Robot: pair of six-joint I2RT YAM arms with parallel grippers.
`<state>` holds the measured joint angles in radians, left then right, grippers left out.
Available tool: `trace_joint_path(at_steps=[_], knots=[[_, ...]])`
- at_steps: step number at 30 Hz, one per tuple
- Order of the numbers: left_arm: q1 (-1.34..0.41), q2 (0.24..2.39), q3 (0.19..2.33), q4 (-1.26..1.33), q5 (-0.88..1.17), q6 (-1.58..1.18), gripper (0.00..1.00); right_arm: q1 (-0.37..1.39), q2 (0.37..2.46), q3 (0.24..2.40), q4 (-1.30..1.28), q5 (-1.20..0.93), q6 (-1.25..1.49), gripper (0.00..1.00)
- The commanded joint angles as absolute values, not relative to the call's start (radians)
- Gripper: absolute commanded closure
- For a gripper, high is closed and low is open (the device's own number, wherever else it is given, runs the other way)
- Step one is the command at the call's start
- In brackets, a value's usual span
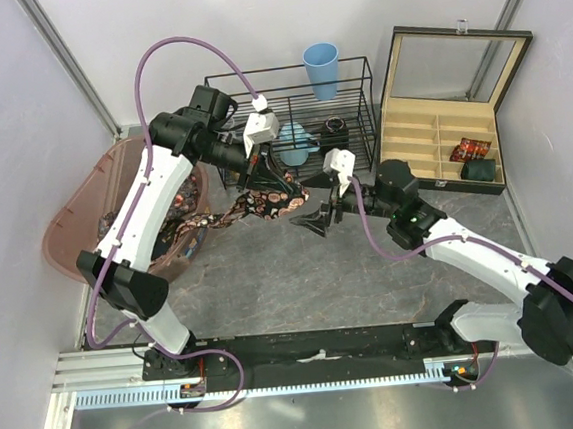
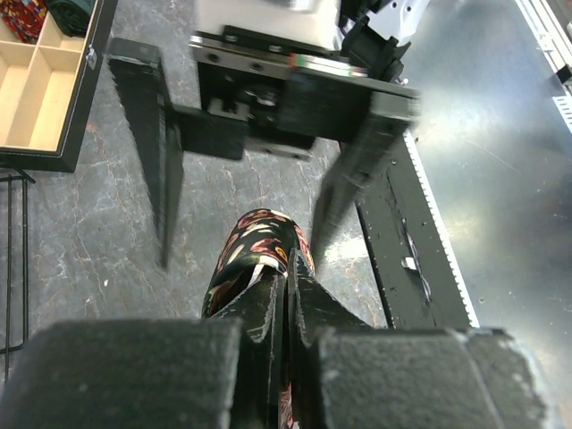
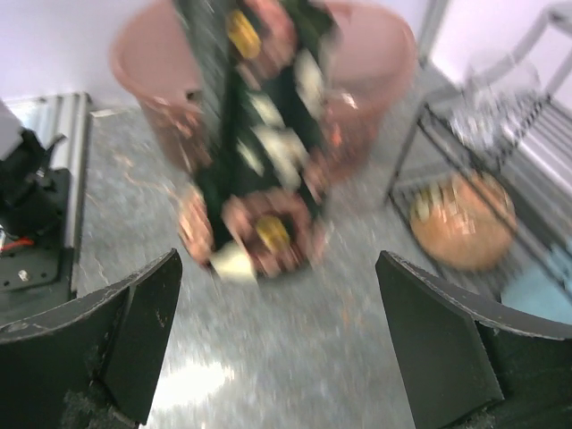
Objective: Roll the ties
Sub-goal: Place the tie at the center of the board.
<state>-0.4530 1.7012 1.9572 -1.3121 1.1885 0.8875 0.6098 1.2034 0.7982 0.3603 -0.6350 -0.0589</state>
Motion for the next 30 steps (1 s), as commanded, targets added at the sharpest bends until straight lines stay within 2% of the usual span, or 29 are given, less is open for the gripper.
trace_joint_path(at_steps=[1, 9, 11, 12, 13, 14, 15, 18, 19, 20, 22, 23, 26, 30], knots=[[-0.453, 1.654, 1.948, -1.333, 1.230, 0.937, 0.98, 0.649, 1.244, 0.871, 0.537, -0.698, -0.087, 0.02], [-0.456, 1.661, 1.947, -1.333, 1.219, 0.946, 0.98, 0.678, 1.296, 0.908, 0.588, -0.744, -0.037, 0.02], [-0.457, 1.666, 1.948, -1.333, 1.220, 0.946, 0.98, 0.680, 1.325, 0.928, 0.581, -0.738, -0.015, 0.10], [-0.460, 1.667, 1.950, -1.332, 1.220, 0.943, 0.98, 0.680, 1.336, 0.936, 0.577, -0.724, -0.003, 0.15], [-0.460, 1.667, 1.950, -1.330, 1.221, 0.942, 0.98, 0.680, 1.345, 0.939, 0.575, -0.703, 0.026, 0.27], [-0.462, 1.667, 1.950, -1.330, 1.221, 0.939, 0.98, 0.680, 1.357, 0.949, 0.572, -0.690, 0.028, 0.33], [-0.466, 1.667, 1.947, -1.330, 1.216, 0.936, 0.98, 0.680, 1.361, 0.953, 0.569, -0.678, 0.035, 0.49], [-0.471, 1.666, 1.939, -1.330, 1.207, 0.927, 0.98, 0.680, 1.358, 0.956, 0.575, -0.629, 0.038, 0.85], [-0.471, 1.666, 1.940, -1.327, 1.200, 0.913, 0.93, 0.680, 1.351, 0.951, 0.575, -0.605, 0.046, 1.00], [-0.469, 1.666, 1.944, -1.304, 1.168, 0.878, 0.73, 0.680, 1.338, 0.940, 0.572, -0.579, 0.051, 1.00], [-0.427, 1.663, 1.971, -1.301, 1.131, 0.773, 0.50, 0.675, 1.318, 0.931, 0.537, -0.559, 0.038, 1.00], [-0.390, 1.649, 1.973, -1.298, 1.161, 0.762, 0.01, 0.673, 1.295, 0.917, 0.519, -0.536, 0.041, 1.00], [-0.194, 1.608, 1.962, -1.255, 1.222, 0.720, 0.01, 0.653, 1.250, 0.887, 0.470, -0.479, 0.063, 1.00], [-0.040, 1.534, 1.916, -1.279, 1.090, 0.872, 0.01, 0.623, 1.215, 0.896, 0.388, -0.388, 0.113, 1.00]])
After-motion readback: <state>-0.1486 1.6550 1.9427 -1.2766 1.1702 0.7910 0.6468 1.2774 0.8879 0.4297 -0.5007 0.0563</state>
